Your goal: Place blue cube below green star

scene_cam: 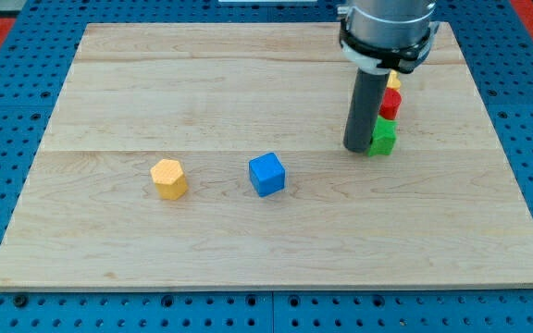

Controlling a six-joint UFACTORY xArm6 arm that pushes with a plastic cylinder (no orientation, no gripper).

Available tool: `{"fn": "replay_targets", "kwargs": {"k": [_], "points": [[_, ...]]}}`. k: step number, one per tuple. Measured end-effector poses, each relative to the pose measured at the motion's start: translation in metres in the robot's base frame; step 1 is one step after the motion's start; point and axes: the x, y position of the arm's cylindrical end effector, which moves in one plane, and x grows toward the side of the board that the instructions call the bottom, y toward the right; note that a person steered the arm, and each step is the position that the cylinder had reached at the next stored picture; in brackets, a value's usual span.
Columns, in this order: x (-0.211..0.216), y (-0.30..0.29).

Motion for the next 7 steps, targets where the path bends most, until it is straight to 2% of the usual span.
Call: {"fn": "replay_targets", "kwargs": {"k": [1, 2, 3, 4, 5, 6, 7], "points": [[-0.011, -0.001], [-0.012, -0.042], [-0.031, -0.136], [-0.005, -0.206], [0.05, -0.186], [0.075, -0.151], [0.08, -0.114]]}}
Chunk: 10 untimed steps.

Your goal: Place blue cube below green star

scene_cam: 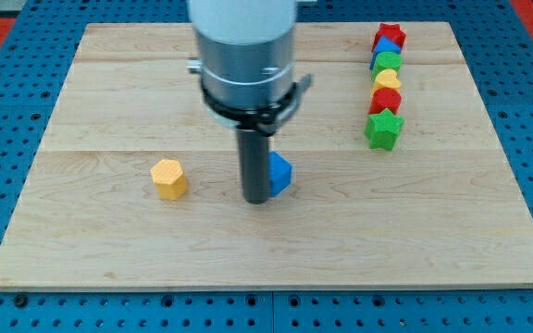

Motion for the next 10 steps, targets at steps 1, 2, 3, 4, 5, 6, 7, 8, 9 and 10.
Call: {"fn": "replay_targets", "kwargs": {"k": [1, 2, 3, 4, 5, 6, 7, 8, 9, 10], "points": [[-0.024, 0.005], [-0.035, -0.021], [-0.037, -0.014], [-0.037, 0.011], [-0.031, 0.028], [-0.038, -0.003], [-0.051, 0.0], [-0.05, 0.02], [-0.056, 0.027], [-0.078, 0.028]]}}
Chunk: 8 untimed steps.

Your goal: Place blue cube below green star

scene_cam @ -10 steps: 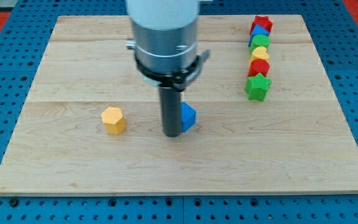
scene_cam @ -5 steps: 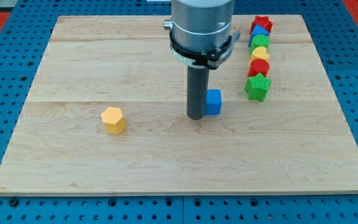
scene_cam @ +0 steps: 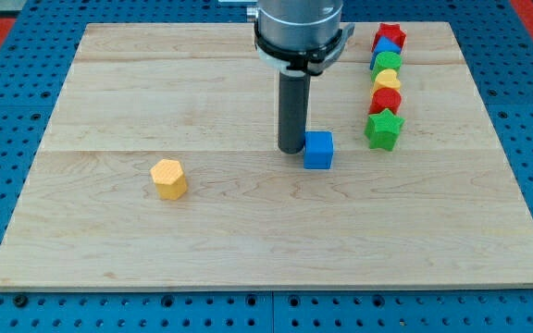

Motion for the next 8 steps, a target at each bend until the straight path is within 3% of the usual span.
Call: {"fn": "replay_targets", "kwargs": {"k": [1, 5, 6, 8], "points": [[0.001, 0.03], [0.059, 0.053], [0.058, 0.071], [0.033, 0.034]]}}
